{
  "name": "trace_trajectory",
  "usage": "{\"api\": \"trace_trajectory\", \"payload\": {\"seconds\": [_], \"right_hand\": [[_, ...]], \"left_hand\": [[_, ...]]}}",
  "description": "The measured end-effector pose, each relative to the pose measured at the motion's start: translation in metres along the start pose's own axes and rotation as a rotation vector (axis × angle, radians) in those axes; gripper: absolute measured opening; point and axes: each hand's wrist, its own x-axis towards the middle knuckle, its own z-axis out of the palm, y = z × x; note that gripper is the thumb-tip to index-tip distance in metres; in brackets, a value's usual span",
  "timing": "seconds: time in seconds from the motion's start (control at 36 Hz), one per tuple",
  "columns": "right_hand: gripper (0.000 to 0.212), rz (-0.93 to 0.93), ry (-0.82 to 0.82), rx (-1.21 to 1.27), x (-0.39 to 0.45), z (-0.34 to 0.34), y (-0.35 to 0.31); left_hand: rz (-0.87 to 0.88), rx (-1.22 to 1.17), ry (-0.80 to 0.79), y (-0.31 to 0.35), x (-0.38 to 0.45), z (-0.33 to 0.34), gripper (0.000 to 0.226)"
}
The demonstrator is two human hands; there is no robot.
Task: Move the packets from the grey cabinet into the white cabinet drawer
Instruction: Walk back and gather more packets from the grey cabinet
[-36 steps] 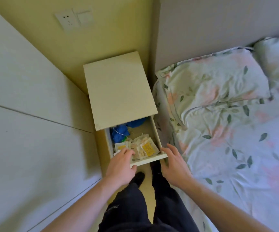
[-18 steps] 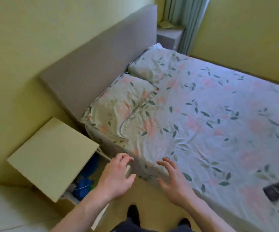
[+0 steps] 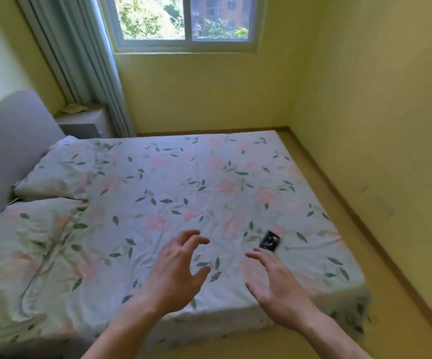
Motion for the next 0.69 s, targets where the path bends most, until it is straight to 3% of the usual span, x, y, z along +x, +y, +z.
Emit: {"api": "trace_trajectory", "payload": {"seconds": [0.28,0.69], "right_hand": [[0.055,0.104,0.211,0.080,-0.039,-0.152,0.138],[0.053,0.203,0.376,0.101,-0.012,-0.342,0.318]], "left_hand": [[0.217,0.028,-0.102,0.174,0.087,0.068,0.050],[0.313,0.064,-0.188,0.357,0.272,0.177,0.054]]}}
